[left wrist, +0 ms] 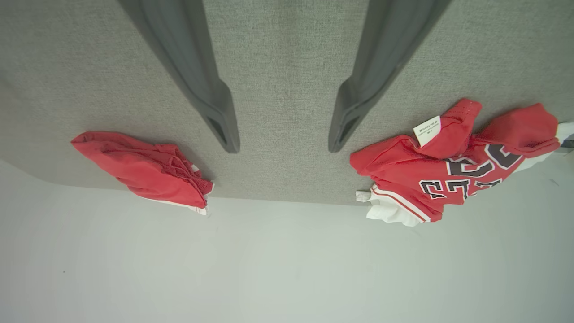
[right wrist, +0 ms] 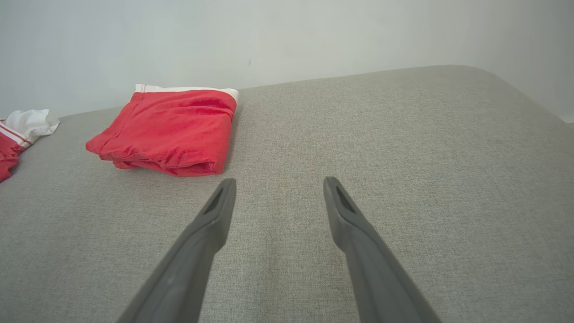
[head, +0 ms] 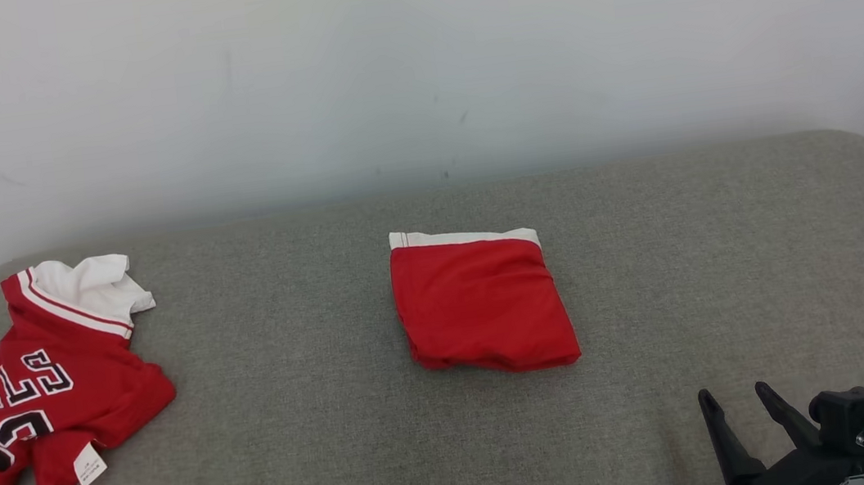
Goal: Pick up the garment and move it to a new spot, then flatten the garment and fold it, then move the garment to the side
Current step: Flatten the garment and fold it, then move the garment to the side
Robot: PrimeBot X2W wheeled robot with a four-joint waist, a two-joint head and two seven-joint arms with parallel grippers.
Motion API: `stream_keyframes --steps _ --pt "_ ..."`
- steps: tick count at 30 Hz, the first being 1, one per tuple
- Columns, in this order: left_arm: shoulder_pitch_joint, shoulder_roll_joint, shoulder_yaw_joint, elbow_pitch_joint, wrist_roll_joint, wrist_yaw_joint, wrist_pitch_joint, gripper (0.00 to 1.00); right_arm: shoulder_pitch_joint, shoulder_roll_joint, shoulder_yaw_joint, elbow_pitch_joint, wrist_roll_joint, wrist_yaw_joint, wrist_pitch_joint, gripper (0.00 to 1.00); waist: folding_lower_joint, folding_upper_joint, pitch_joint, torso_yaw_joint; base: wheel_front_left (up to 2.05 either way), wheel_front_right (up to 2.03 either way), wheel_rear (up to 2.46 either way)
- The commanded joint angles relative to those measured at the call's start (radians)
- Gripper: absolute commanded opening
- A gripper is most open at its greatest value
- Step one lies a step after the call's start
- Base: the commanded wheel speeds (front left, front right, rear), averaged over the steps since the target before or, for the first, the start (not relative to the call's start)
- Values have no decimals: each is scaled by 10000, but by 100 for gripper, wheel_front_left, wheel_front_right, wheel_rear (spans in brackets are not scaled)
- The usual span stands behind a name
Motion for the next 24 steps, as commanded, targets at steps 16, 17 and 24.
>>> stream_keyframes --steps 16,17,24 --pt "628 232 614 -702 -226 200 -94 100 201 -79 379 -342 84 -23 223 100 0 0 246 114 0 0 0" --pt "636 252 605 -749 -260 167 -41 100 188 -80 382 -340 89 -23 225 100 0 0 261 126 0 0 0" --pt "608 364 543 -1105 -294 209 163 100 220 -58 290 -310 78 -23 227 100 0 0 316 274 0 0 0"
